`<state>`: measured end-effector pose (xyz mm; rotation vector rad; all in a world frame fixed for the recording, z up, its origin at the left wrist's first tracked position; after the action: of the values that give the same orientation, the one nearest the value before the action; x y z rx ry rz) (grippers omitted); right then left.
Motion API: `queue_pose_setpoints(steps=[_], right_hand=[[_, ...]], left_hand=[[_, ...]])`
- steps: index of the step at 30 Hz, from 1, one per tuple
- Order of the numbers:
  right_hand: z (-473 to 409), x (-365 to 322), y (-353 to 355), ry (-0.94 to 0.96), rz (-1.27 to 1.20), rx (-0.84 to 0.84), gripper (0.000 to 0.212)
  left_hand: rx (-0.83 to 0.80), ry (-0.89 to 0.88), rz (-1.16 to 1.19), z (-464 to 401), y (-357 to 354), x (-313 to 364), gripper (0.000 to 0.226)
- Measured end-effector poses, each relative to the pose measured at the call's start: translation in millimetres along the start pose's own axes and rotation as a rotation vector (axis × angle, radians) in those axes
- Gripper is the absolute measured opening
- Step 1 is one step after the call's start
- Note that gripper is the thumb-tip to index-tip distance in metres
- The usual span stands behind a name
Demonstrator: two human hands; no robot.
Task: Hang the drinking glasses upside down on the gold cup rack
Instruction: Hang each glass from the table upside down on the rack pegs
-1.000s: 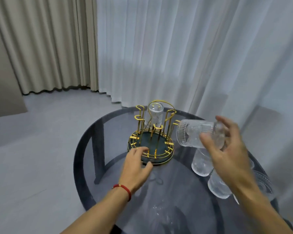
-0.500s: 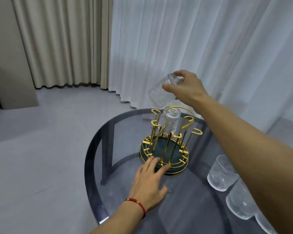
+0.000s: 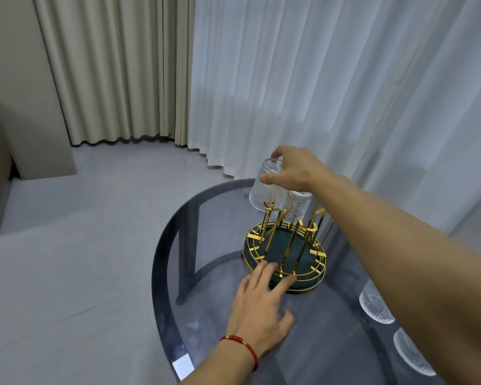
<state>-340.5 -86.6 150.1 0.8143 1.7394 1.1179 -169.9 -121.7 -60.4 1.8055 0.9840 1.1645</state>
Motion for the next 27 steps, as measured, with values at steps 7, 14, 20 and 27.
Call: queue_pose_setpoints(steps=[7,14,20,27], right_hand=[[-5.9,6.9,-23.9,0.034,0.290,-0.126,0.080],[-6.5,3.0,-31.0,0.074,0.435,-0.141,0.076],[13.5,-0.7,-19.2,0.125,0.468,-0.074,0.073],[126.0,13.7,19.1,0.195,0.016,0.376,0.038]], left_hand=[[-0.012,0.007,-0.008,0.0,-0.3,1.2,0.061],[-0.015,-0.003,-0.028,1.0,1.8,2.0,0.062],[0.001,-0.015,-0.032,1.1,3.4,3.1,0.062],[0.043,-0.009,-0.041,1.7,9.5,12.1,0.060]])
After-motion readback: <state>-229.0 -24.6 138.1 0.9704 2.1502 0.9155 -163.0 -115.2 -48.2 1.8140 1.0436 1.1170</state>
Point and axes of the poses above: each hand's wrist, its own z-axis away from the middle knuckle, its own y-axis out of the back of the hand, x = y × z, the point moved 7 cm from there along -z, towards the middle knuckle, and after that the axes turned 6 degrees about -z, right-handed, at the moved point
